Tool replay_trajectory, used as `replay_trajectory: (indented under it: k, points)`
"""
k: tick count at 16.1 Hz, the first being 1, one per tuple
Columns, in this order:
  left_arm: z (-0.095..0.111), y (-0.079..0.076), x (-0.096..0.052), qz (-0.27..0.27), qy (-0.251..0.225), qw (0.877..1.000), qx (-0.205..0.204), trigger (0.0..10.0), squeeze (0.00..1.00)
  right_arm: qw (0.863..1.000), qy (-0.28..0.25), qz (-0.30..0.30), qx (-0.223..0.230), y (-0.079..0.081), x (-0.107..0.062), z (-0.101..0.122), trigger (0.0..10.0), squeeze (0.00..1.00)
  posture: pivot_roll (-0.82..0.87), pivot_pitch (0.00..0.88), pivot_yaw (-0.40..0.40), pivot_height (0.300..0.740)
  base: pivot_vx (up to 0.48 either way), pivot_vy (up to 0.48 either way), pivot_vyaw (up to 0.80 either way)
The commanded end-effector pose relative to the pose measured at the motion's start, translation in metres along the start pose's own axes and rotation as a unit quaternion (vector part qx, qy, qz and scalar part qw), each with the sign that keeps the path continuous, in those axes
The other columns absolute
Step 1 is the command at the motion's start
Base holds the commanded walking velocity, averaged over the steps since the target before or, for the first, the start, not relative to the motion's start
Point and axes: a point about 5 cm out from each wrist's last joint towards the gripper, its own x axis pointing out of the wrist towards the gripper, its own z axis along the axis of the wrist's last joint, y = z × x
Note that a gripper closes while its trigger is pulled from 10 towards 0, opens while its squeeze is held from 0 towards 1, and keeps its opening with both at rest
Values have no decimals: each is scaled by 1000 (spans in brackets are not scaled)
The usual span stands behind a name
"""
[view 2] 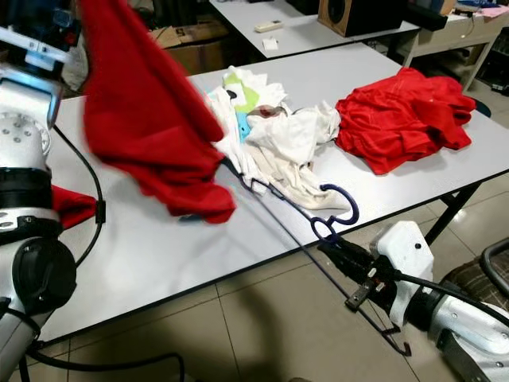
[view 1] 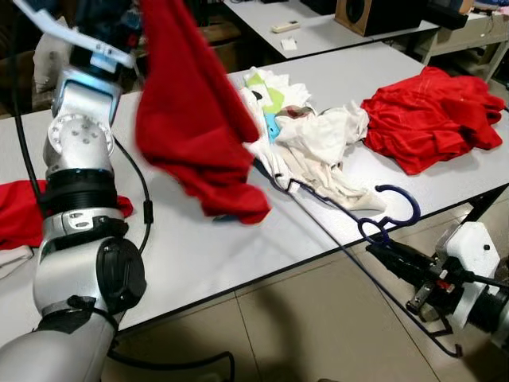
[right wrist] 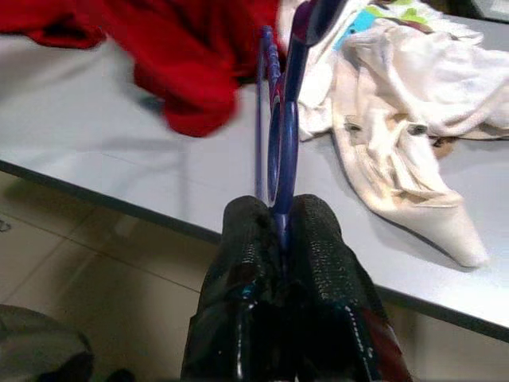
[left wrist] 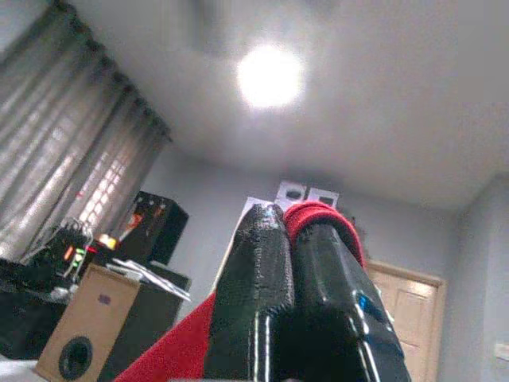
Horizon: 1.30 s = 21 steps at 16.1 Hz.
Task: Hang hanger
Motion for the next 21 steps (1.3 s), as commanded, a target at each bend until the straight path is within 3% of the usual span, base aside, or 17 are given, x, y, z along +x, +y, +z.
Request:
replay_trajectory:
  k: [1,5,6,7,8,9,10,11,12,15,16,18,19,20,21]
  points:
    - [5,-10,4,-37,-4,999,-11,0,0,999,7,-37,-12,-7,3,-2,10000,0,-184,0,90,740,0,0,0]
    - [8,-3,0,-13,-8,1000,-12,0,0,996,-13,-83,-18,-15,9,3,10000,0,-188,0,101,740,0,0,0]
    - [8,4,-13,-22,41,999,-14,0,0,995,-13,-98,-19,-18,7,2,10000,0,-187,0,101,740,0,0,0]
    - [-4,3,-31,-58,148,987,23,0,0,994,-10,-103,-19,-19,6,1,10000,0,-187,0,100,740,0,0,0]
    - [-19,3,-51,-81,249,965,36,0,0,994,-8,-105,-19,-19,5,0,10000,0,-184,0,98,740,0,0,0]
    - [-43,0,-85,-111,380,917,36,0,0,994,-5,-104,-20,-19,5,-1,10000,0,-178,0,92,740,0,0,0]
    - [-53,-5,-97,-126,421,898,33,0,0,994,-4,-103,-20,-18,6,-1,10000,0,-174,0,90,740,0,0,0]
    - [-75,-23,-111,-162,473,866,20,0,0,995,-3,-100,-21,-18,9,-1,10000,0,-171,0,87,740,0,0,0]
    - [-92,-35,-112,-182,489,853,17,0,0,995,-3,-97,-23,-18,10,0,10000,0,-166,0,83,740,0,0,0]
    - [-120,-49,-110,-199,509,837,28,0,0,995,0,-95,-29,-18,11,-1,10000,0,-166,0,80,740,0,0,0]
    - [-135,-62,-108,-220,510,831,27,0,0,995,1,-94,-29,-17,11,-1,10000,0,-167,0,80,740,0,0,0]
    - [-154,-87,-103,-251,497,831,-11,0,0,995,3,-93,-30,-15,11,-1,10000,0,-187,0,94,740,0,0,0]
    - [-157,-89,-106,-252,504,826,-6,9608,0,995,5,-94,-31,-14,11,-1,10000,0,-188,0,95,740,0,0,0]
    - [-157,-89,-106,-252,504,826,-6,9608,0,995,5,-94,-31,-14,11,-1,10000,0,-188,0,95,740,0,0,0]
    - [-160,-80,-109,-222,520,824,30,10000,0,995,7,-96,-30,-13,9,-2,10000,0,-192,0,96,740,0,0,0]
